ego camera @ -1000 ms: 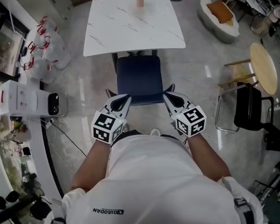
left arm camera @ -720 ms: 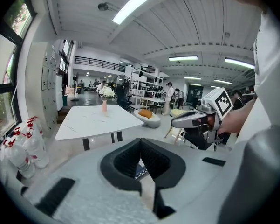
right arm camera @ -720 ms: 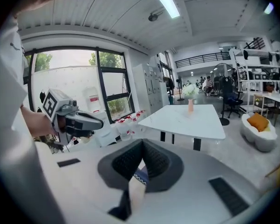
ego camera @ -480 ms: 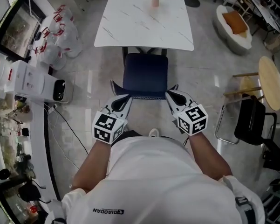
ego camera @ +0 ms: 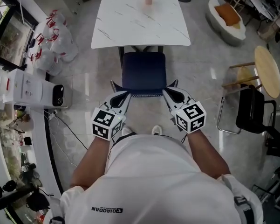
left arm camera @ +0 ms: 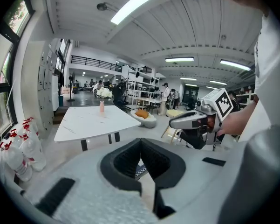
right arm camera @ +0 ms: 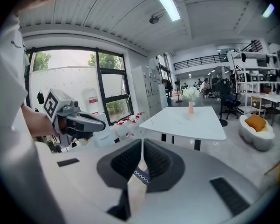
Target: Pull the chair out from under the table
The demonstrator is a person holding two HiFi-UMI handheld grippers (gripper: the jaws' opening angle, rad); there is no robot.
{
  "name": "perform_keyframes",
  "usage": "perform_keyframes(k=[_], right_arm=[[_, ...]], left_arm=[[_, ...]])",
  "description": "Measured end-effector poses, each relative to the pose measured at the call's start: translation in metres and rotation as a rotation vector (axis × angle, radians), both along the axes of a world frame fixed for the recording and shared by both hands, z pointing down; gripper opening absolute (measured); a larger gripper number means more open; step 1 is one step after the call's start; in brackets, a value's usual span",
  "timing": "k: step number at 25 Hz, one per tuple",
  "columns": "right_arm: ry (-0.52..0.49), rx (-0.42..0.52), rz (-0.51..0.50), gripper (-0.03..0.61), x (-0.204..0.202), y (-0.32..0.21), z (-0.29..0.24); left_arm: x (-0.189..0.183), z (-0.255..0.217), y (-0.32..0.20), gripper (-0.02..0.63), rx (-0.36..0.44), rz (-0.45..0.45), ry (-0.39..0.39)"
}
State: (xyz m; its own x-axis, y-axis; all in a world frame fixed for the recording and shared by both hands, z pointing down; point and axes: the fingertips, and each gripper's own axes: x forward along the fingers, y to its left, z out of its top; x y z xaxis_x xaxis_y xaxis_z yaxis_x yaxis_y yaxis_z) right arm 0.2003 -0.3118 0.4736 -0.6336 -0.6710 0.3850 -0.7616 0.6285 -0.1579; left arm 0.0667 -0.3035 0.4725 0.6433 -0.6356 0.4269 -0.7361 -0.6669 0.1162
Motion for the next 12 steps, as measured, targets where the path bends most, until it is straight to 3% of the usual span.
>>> perform_keyframes(k=[10, 12], right_arm=[[0.012, 0.012, 0.047, 0.035, -0.012, 0.008, -0.009], [0.013, 0.015, 0.056, 0.043, -0.013, 0.009, -0.011]], left_arm=[[-0.013, -0.010, -0.001, 0.009, 0.029, 0.042, 0.044], [-0.015, -0.012, -0.001, 0.065, 0.034, 0.048, 0.047]])
